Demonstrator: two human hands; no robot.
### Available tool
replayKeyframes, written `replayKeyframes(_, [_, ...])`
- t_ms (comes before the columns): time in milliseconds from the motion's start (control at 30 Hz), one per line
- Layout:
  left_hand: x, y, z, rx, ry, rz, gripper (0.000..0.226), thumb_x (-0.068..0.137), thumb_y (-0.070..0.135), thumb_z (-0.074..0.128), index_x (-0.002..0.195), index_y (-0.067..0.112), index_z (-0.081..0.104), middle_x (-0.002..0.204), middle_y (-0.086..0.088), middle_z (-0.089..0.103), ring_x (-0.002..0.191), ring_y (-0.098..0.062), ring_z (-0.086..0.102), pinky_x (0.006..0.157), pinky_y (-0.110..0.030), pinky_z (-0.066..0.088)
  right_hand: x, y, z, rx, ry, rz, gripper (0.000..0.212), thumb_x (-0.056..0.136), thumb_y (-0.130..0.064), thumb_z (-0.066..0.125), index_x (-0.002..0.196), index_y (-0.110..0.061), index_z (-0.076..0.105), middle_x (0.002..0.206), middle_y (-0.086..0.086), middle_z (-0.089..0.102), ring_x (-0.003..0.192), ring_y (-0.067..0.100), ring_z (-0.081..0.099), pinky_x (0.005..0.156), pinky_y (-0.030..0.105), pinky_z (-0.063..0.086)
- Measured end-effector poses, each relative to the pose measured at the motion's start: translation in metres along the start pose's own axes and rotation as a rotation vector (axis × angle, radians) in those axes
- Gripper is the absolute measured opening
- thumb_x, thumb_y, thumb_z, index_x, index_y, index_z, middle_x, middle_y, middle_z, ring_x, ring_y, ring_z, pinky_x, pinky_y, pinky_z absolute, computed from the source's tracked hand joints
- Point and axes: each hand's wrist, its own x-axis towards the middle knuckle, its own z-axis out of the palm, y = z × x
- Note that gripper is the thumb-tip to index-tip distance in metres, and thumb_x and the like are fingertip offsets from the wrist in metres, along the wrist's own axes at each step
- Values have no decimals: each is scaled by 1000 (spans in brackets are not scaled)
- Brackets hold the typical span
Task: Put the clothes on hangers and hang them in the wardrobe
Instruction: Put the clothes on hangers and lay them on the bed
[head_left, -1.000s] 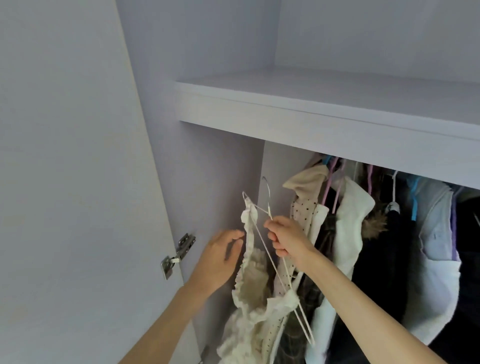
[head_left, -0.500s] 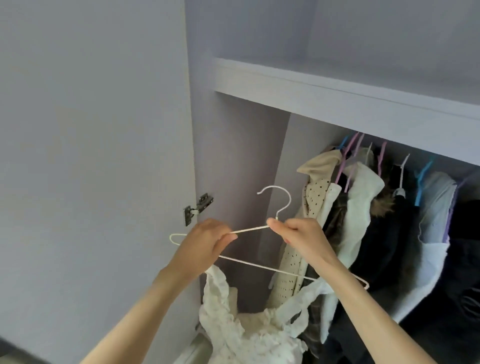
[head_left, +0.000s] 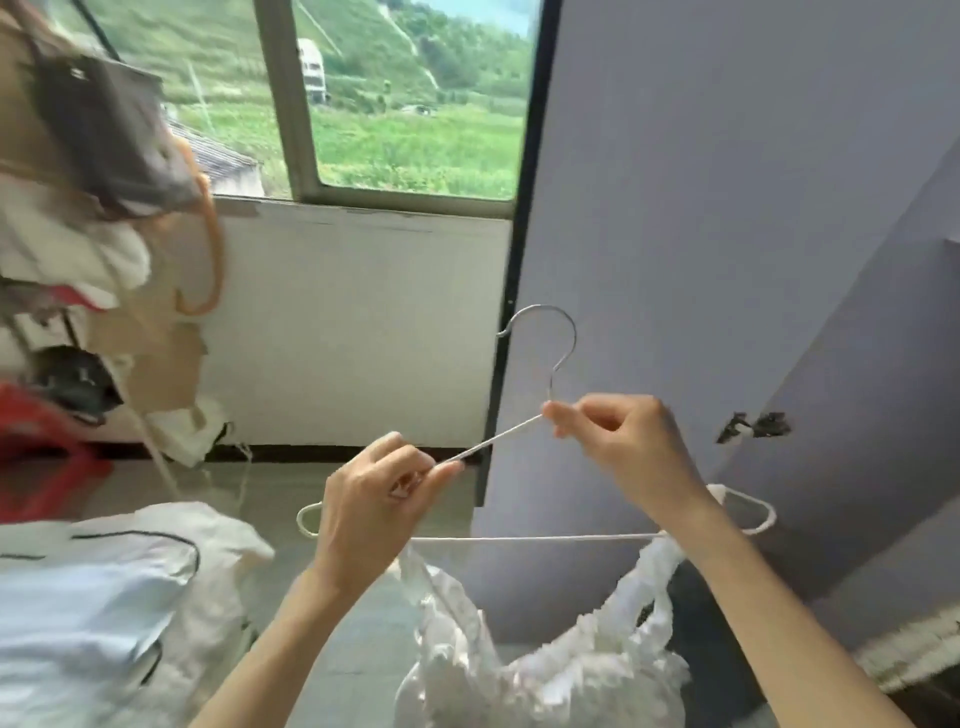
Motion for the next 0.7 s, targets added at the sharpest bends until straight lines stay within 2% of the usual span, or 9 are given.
replayKeyframes(67, [-9, -12, -49, 25, 113, -86, 40, 78, 49, 61, 58, 15, 62, 56, 14, 39, 49, -4, 37, 49, -16, 30, 9, -28, 34, -52, 17, -156, 40, 75, -66, 54, 62, -29, 61, 49, -15, 52, 50, 1, 47, 52, 18, 34])
replayKeyframes(100, [-14, -17, -74, 47, 168, -115, 39, 77, 47, 62, 57, 14, 62, 56, 11, 41, 48, -6, 38, 48, -18, 31, 12, -40, 51, -109, 58, -243, 38, 78, -64, 55, 65, -29, 62, 53, -16, 54, 50, -1, 49, 53, 19, 38])
replayKeyframes(167, [-23, -26, -124, 92, 270, -157, 38, 77, 45, 63, 56, 14, 61, 53, 4, 44, 47, -11, 39, 47, -22, 33, 14, -59, 89, -231, 193, -439, 33, 84, -49, 53, 74, -21, 67, 60, -12, 57, 54, 4, 52, 61, 27, 41])
replayKeyframes(233, [-34, -33, -172, 131, 358, -195, 34, 76, 45, 63, 55, 19, 58, 51, 3, 45, 47, -12, 40, 47, -18, 33, 14, -76, 129, -264, 326, -580, 28, 90, -34, 50, 81, -15, 69, 63, -6, 58, 58, 18, 55, 74, 30, 35])
replayKeyframes(367, [-60, -48, -260, 277, 478, -267, 35, 77, 47, 65, 57, 18, 61, 51, 6, 50, 51, -11, 47, 49, -15, 36, 20, -127, 208, -171, 433, -666, 20, 93, -21, 53, 88, -12, 69, 69, -1, 61, 63, 23, 56, 81, 32, 31])
replayKeyframes(433, [-71, -53, -298, 327, 546, -318, 31, 75, 43, 70, 60, 17, 64, 54, 5, 55, 57, -13, 53, 52, -14, 39, 26, -160, 248, -107, 446, -678, 21, 92, -24, 53, 83, -12, 68, 70, 0, 62, 66, 24, 58, 82, 34, 31])
replayKeyframes(533, [-87, -57, -354, 389, 690, -395, 19, 74, 31, 72, 61, 20, 64, 58, 9, 59, 62, -7, 57, 55, -9, 40, 30, -218, 307, 29, 397, -713, 30, 93, -33, 50, 79, -14, 67, 69, 1, 62, 69, 23, 58, 82, 35, 30])
replayKeyframes(600, [-93, -57, -379, 433, 733, -415, 22, 73, 36, 73, 62, 18, 66, 61, 8, 63, 63, -7, 58, 56, -10, 40, 33, -244, 334, 86, 389, -740, 32, 94, -34, 49, 79, -13, 67, 70, 1, 62, 69, 23, 57, 81, 36, 31])
replayKeyframes(700, [-99, -56, -426, 471, 868, -461, 30, 69, 47, 71, 61, 18, 67, 57, 9, 60, 61, -6, 57, 56, -15, 40, 41, -299, 380, 261, 348, -855, 27, 95, -32, 48, 81, -15, 65, 72, 2, 62, 70, 22, 54, 76, 47, 42])
